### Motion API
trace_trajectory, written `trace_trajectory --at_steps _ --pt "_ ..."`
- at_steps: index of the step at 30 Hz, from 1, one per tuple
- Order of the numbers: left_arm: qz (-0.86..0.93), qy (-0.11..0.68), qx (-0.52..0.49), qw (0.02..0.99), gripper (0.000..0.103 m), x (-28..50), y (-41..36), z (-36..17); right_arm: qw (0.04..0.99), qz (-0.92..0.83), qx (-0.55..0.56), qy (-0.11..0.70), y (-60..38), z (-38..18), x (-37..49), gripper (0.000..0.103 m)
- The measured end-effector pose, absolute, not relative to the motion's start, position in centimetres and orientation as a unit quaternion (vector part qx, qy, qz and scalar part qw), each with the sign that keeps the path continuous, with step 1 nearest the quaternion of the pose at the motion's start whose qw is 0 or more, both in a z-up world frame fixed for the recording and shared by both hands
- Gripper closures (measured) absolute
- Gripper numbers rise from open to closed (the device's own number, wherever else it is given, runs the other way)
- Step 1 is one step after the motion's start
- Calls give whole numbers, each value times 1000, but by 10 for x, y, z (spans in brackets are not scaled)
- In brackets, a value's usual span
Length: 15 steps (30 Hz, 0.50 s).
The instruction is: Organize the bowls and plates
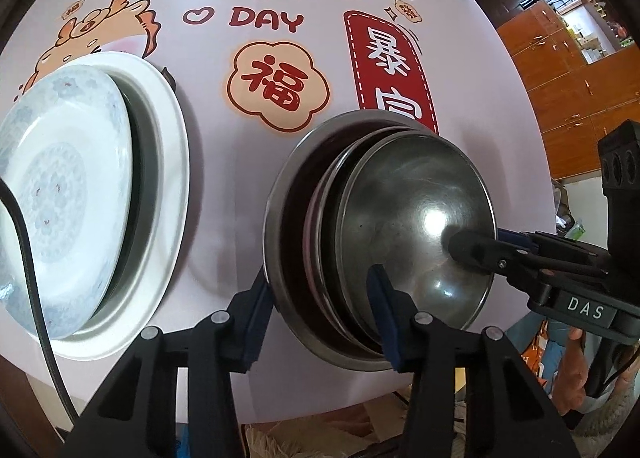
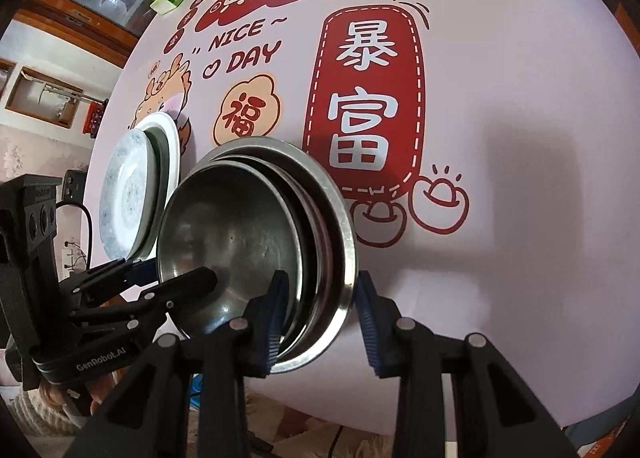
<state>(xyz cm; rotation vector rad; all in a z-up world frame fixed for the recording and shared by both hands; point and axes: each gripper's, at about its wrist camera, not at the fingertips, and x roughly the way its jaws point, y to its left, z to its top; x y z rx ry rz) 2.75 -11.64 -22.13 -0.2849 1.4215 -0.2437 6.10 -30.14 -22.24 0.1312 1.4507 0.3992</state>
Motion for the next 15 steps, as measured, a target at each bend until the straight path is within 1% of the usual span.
trace_trajectory --at_steps 7,15 --pt "-107 636 -116 755 58 23 -117 -210 731 183 57 654 -299 -216 58 70" --pt "-91 619 -124 770 58 23 -108 -189 731 202 49 651 -293 -201 63 70"
